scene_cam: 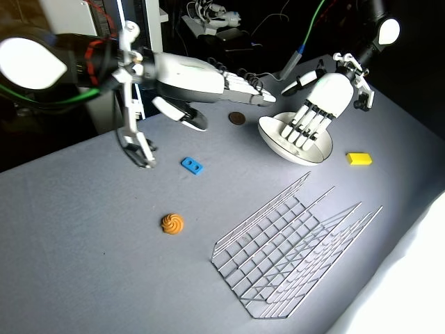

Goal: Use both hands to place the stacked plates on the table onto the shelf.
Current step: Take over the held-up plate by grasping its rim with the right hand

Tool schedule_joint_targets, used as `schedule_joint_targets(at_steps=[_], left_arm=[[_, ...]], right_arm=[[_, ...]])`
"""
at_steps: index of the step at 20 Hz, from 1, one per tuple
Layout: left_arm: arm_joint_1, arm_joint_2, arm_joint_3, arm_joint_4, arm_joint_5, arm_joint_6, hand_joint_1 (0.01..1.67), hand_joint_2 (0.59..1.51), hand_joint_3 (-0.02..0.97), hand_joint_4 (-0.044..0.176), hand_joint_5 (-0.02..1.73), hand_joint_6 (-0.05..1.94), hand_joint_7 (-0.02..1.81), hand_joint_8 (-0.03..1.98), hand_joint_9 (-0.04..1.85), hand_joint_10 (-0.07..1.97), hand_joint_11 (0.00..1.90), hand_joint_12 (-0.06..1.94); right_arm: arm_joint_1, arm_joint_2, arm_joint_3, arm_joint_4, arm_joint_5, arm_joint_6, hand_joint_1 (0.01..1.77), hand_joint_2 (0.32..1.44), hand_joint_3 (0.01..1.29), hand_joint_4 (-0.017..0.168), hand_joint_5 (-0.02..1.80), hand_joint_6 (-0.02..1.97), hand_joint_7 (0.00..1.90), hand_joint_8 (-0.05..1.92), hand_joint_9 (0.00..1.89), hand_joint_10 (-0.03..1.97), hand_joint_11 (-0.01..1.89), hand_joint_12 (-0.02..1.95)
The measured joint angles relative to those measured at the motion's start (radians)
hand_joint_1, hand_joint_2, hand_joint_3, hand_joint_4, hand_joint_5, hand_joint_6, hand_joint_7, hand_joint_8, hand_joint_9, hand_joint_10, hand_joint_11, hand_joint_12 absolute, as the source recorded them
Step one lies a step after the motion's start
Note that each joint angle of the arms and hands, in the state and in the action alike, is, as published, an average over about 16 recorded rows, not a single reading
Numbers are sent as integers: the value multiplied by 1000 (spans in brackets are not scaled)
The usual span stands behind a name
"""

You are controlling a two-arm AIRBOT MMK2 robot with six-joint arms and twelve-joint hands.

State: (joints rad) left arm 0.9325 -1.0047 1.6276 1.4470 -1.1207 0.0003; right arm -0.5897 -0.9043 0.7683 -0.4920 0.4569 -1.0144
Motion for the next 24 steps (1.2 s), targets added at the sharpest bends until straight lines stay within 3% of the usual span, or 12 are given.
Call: schedule_joint_targets(at_steps=[18, 24], left_arm=[[-13, 1, -9, 4, 6, -6, 19, 1078, 22, 0, 7, 3, -11, -18, 22, 7, 16, -12], [-17, 1, -9, 8, 7, -6, 18, 1075, 22, 0, 7, 2, -10, -17, 22, 7, 15, -12]], right_arm=[[12, -447, 305, 151, -88, -120, 1158, 1110, 21, 2, 104, 23, 34, 15, 28, 9, 22, 237], [12, -549, 404, 155, -96, -133, 1165, 1103, 21, 2, 186, 23, 108, 16, 90, 13, 21, 469]])
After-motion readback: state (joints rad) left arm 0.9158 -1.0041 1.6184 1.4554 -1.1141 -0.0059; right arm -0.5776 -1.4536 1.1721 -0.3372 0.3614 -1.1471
